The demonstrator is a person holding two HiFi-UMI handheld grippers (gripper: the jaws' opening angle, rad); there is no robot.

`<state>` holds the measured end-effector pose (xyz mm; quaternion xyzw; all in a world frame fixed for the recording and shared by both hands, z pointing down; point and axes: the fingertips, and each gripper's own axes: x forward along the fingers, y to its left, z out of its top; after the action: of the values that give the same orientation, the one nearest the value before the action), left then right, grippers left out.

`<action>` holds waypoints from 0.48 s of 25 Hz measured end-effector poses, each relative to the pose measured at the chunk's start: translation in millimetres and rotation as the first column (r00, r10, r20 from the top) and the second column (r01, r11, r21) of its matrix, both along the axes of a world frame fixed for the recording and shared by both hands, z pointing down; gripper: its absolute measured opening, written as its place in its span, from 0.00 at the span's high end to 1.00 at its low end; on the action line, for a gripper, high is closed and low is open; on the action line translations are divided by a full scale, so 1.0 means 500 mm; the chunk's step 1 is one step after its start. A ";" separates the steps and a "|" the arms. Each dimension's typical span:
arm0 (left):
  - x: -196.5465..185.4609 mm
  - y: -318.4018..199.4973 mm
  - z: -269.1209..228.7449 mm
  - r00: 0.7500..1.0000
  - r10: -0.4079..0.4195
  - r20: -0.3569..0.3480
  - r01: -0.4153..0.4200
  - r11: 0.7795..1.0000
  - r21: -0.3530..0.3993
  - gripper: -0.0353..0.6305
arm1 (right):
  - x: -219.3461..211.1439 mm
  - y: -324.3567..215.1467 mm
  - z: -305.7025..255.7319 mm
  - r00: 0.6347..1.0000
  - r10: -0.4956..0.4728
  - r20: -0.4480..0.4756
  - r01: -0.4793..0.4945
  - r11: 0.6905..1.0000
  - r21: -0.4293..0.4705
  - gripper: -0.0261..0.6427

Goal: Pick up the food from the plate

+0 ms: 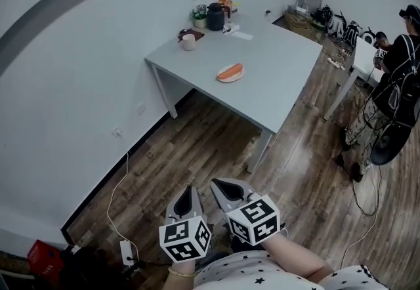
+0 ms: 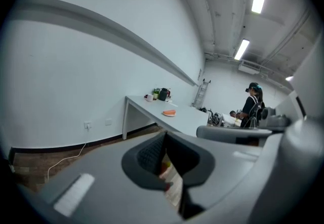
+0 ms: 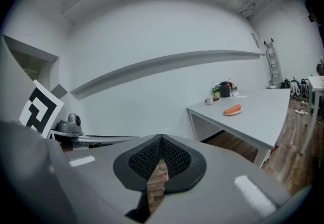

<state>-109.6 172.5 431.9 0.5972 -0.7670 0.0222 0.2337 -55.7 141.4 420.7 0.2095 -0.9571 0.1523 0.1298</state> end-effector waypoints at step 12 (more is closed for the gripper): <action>-0.017 -0.392 -0.020 0.999 0.031 0.036 -0.032 0.999 0.016 0.94 | -0.007 -0.384 -0.029 0.999 0.038 -0.005 -0.037 0.998 0.050 0.97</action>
<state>-118.3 -23.5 421.7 0.6106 -0.7617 0.0302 0.2147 -59.3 -50.5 406.4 0.2310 -0.9561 0.1302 0.1246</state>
